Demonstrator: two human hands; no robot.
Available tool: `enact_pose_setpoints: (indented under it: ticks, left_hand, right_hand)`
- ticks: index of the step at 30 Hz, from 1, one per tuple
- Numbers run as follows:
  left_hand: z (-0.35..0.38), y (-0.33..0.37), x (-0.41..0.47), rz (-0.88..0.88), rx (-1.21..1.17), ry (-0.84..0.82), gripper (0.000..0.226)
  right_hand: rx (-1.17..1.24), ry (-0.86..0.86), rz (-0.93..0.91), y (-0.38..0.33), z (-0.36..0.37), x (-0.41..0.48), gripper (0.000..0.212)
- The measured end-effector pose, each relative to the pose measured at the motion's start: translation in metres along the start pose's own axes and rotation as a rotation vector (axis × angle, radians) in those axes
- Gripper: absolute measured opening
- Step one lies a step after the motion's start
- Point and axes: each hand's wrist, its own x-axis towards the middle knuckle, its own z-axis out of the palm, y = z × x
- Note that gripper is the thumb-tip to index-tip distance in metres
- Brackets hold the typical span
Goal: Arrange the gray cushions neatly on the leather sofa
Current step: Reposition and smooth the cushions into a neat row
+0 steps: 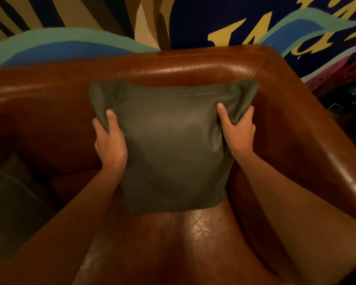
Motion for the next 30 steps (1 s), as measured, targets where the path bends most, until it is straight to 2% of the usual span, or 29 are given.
enact_pose_setpoints:
  ticks: [12,17,30]
  left_hand:
    - [0.0,-0.003,0.004,0.091,0.017,-0.029,0.051]
    - [-0.001,-0.004,0.0,0.069,-0.016,-0.059,0.036]
    - [-0.005,-0.011,-0.003,0.077,-0.046,-0.089,0.058]
  right_hand:
    - [-0.076,-0.003,-0.014,0.007,0.003,0.004,0.076]
    - [-0.077,-0.011,-0.008,0.013,-0.002,0.002,0.077]
    - [-0.049,0.004,-0.008,0.017,-0.011,-0.005,0.085]
